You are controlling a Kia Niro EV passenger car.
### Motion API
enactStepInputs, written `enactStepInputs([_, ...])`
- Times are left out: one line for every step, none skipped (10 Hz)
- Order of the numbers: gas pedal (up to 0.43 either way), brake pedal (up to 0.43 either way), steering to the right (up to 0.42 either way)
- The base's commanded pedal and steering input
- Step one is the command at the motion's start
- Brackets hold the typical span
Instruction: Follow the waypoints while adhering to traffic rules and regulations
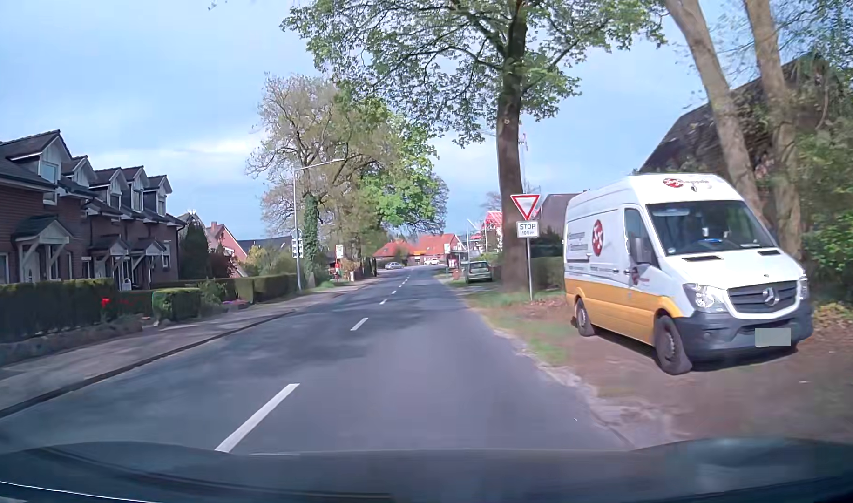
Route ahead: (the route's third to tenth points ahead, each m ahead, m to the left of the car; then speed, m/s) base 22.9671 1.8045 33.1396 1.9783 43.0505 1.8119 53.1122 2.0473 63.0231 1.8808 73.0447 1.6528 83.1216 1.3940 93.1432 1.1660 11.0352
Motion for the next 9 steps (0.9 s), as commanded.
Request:
enactStepInputs([0.008, 0.0, -0.004])
enactStepInputs([0.008, 0.0, -0.004])
enactStepInputs([0.008, 0.0, -0.004])
enactStepInputs([0.008, 0.0, -0.004])
enactStepInputs([0.008, 0.0, -0.003])
enactStepInputs([0.008, 0.0, -0.003])
enactStepInputs([0.008, 0.0, -0.003])
enactStepInputs([0.008, 0.0, -0.003])
enactStepInputs([0.008, 0.0, -0.003])
